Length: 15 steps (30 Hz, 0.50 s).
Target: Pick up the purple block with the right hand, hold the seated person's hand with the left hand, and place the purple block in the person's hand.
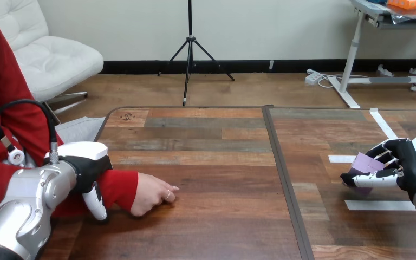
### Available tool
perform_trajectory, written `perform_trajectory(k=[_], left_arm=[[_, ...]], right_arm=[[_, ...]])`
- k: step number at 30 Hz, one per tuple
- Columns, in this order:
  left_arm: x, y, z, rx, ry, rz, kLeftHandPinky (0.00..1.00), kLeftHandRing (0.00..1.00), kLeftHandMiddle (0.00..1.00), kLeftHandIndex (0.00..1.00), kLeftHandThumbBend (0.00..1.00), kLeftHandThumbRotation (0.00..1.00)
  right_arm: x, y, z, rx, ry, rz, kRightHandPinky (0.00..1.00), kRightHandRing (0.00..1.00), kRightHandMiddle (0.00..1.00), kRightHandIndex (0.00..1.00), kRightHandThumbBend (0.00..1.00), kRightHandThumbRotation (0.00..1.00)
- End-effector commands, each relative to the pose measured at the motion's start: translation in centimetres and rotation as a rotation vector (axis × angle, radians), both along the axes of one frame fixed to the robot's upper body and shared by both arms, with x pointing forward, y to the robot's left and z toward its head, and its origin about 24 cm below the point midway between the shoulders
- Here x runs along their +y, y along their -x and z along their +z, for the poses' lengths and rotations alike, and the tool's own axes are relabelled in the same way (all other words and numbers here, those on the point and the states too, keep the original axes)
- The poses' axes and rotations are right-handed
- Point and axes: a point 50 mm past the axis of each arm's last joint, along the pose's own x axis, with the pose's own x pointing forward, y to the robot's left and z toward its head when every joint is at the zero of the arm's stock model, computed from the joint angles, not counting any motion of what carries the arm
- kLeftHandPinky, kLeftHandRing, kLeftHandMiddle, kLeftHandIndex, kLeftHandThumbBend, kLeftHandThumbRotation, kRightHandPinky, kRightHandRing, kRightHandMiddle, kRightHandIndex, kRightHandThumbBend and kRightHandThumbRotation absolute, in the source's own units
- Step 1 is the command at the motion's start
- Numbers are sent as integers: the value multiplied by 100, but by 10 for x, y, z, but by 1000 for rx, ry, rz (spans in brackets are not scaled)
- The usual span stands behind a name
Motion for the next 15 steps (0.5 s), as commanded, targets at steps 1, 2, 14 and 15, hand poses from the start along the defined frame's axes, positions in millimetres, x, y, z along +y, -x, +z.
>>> perform_trajectory(k=[1,2,14,15], left_arm=[[-3,-11,23,-104,19,-9,17,25,35,50,65,0],[-3,-12,23,-104,19,-9,17,25,35,50,65,0],[-3,-12,24,-103,39,-11,18,25,35,46,64,0],[-3,-12,25,-104,46,-11,18,25,35,46,64,0]], right_arm=[[10,-25,35,-161,-5,36,40,44,49,48,82,0],[11,-25,35,-161,-7,36,40,44,49,48,82,0],[13,-27,38,-173,-5,50,43,45,49,48,82,0],[13,-28,38,-176,-6,52,43,45,49,48,82,0]])
